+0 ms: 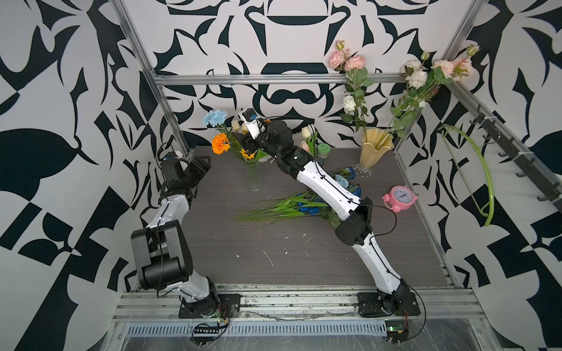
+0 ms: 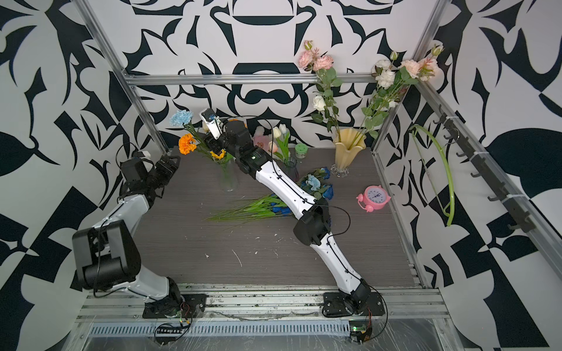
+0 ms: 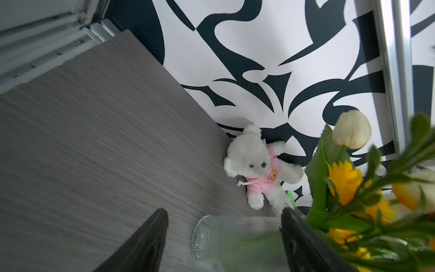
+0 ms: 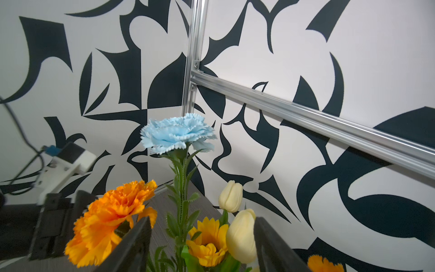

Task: Pick out blue flowers from the vase
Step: Pick up the flower from the vase.

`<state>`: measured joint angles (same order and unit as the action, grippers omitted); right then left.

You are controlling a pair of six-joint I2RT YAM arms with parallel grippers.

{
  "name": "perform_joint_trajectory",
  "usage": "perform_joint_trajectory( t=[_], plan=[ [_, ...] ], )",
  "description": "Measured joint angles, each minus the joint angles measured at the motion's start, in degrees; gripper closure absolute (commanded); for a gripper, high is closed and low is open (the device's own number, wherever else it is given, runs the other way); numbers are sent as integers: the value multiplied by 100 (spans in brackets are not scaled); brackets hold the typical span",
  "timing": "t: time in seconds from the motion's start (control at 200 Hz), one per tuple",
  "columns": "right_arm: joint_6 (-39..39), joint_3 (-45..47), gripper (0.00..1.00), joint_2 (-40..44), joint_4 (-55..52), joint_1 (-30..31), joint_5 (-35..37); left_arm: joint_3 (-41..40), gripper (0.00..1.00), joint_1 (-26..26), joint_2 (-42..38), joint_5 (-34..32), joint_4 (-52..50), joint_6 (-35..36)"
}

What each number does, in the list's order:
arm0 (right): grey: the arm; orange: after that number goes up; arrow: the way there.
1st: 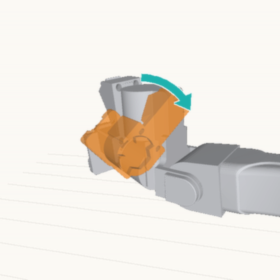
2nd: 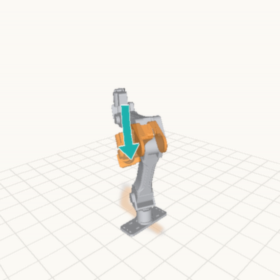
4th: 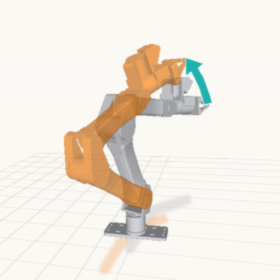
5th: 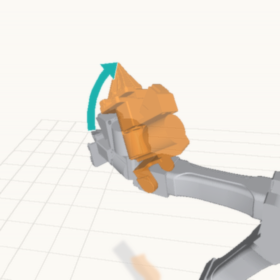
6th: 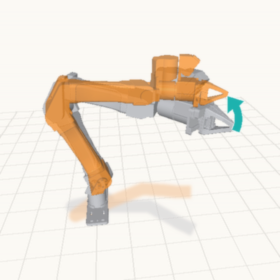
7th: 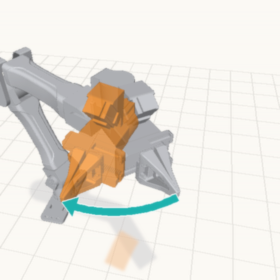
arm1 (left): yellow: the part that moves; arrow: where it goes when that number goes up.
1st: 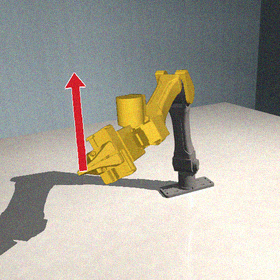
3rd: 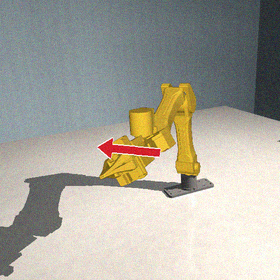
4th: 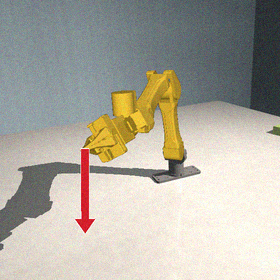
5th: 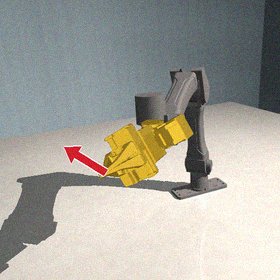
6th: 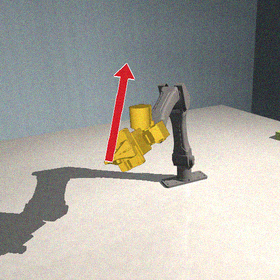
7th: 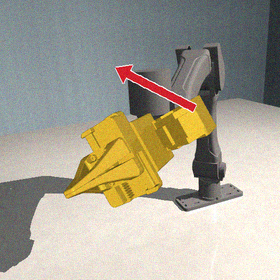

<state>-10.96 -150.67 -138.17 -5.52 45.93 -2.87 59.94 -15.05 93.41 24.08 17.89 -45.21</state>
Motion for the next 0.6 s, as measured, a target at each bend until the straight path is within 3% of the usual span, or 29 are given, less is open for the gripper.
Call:
perform_joint_trajectory(
  t=[0.245, 0.6],
  plan=[
    [-168, 7, 33, 0, 155, 9, -13, 1108, 24, 70, 1486, 459, 695, -616],
    [-337, 304, 33, -31, 592, 96, -7, 2520, 24, 592, 2247, 691, 885, -732]
  ],
)
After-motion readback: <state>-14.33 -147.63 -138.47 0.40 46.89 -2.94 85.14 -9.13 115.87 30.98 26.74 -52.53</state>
